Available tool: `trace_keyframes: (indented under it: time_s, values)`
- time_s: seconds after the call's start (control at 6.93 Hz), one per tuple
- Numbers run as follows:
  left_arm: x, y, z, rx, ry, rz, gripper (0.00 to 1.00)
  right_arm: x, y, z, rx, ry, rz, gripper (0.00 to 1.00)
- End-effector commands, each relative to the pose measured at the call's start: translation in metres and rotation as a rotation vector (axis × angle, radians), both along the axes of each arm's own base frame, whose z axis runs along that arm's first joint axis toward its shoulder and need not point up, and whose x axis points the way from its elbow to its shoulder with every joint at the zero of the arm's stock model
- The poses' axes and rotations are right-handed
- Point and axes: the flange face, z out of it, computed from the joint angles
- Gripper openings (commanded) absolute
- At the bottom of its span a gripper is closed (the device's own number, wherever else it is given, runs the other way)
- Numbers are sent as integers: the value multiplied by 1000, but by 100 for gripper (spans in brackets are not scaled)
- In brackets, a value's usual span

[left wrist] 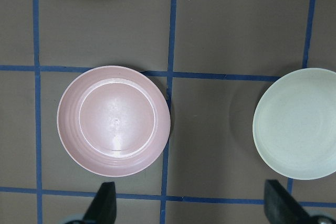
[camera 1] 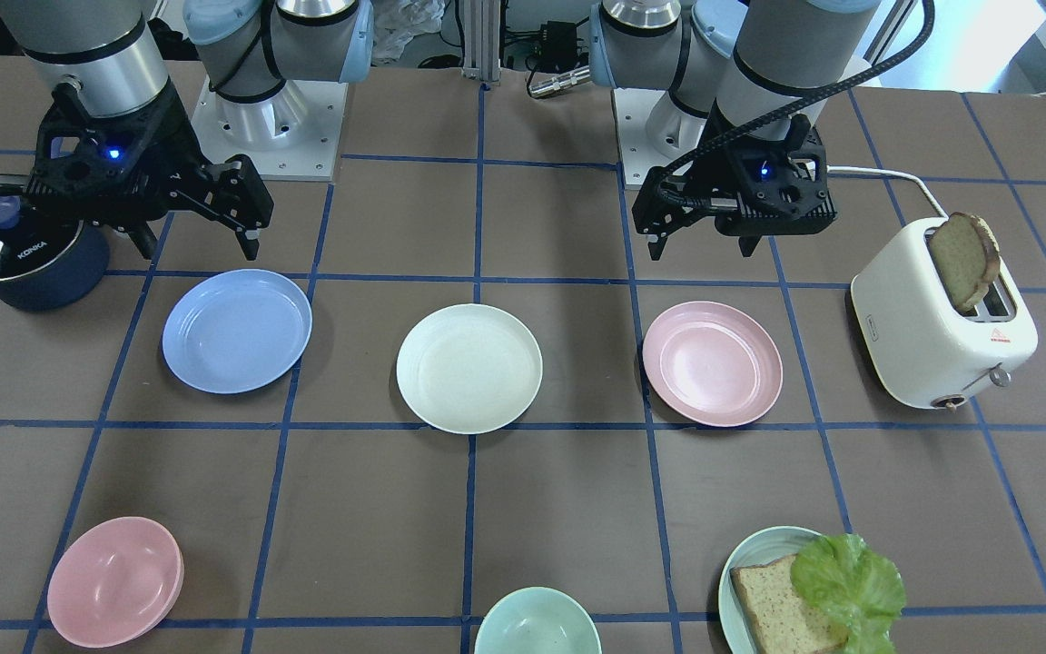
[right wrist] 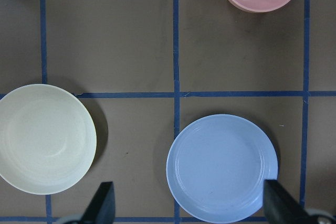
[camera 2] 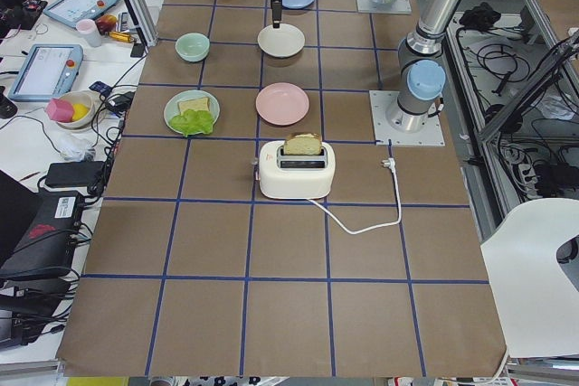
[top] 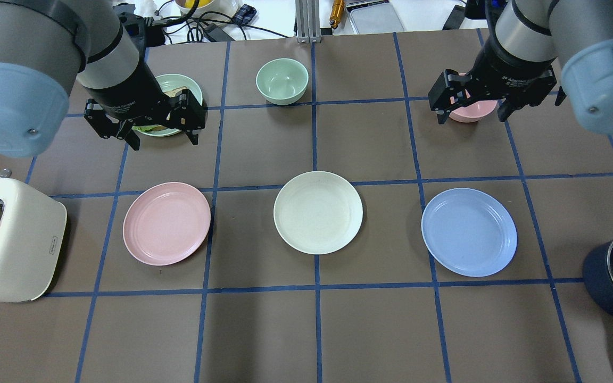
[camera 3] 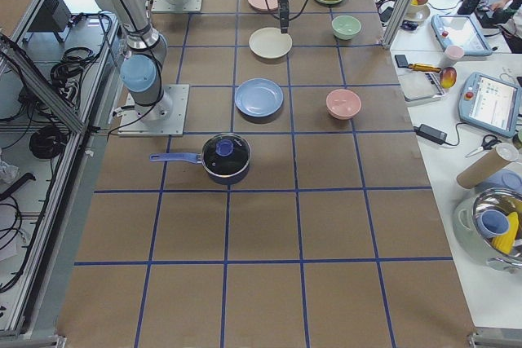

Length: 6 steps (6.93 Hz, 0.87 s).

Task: Stack three plates with pink and blue
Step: 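Lower the left gripper to the pink plate while the right reaches the blue plate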

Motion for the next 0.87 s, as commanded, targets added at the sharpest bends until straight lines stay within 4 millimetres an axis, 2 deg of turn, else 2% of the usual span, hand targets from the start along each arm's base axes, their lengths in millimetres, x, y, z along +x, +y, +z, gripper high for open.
trace_keyframes:
  time_s: [0.0,0.29,0.43,0.58,0.72]
  values:
    - [0,-2,-1,2,-1,-1,100,1,0,-1,2,-1,1,100]
    - [0,-1,0,0,-1,-1,100,-2,1,-10,20,-1,-2,100]
    - [0,-1,-4,8,0,1,100,-13,3,-33,52,-5,-19,100]
    - [0,-3,-5,10,0,-1,100,-57,3,-56,107,-7,-109,100]
    - [0,-3,-4,8,0,-1,100,-105,15,-92,169,-39,-198,100]
